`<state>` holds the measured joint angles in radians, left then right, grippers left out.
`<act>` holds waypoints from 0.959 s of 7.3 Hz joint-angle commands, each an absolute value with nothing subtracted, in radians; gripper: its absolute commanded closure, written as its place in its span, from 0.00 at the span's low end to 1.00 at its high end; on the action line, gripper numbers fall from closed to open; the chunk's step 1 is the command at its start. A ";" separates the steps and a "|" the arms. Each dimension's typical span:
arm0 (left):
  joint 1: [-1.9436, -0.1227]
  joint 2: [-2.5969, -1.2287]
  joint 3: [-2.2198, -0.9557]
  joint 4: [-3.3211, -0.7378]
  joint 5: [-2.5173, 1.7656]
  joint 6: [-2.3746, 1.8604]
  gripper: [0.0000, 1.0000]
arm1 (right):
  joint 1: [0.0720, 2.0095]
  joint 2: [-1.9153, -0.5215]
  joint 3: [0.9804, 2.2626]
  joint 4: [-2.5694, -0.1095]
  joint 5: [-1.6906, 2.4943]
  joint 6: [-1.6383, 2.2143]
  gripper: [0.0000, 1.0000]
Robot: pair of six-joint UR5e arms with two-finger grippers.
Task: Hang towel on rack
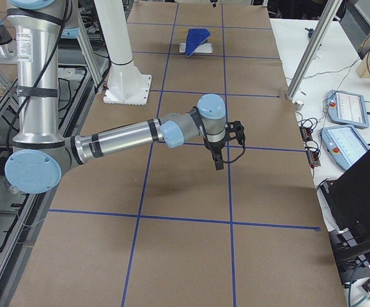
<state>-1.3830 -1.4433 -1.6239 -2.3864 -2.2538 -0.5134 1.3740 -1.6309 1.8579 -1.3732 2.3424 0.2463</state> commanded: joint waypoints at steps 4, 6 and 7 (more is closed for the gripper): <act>-1.427 -1.480 -1.756 -1.764 -2.315 -0.064 0.02 | 1.474 -1.712 1.761 -1.371 2.428 0.081 0.00; -1.457 -1.486 -1.756 -1.640 -2.318 0.061 0.02 | 1.479 -1.718 1.759 -1.370 2.413 0.080 0.00; -1.465 -1.470 -1.755 -1.632 -2.324 0.058 0.02 | 1.479 -1.727 1.759 -1.373 2.411 0.080 0.00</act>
<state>-1.4538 -1.4803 -1.7548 -1.6725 -2.3187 0.0328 1.4778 -1.7177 1.7597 -1.3707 2.4167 0.0803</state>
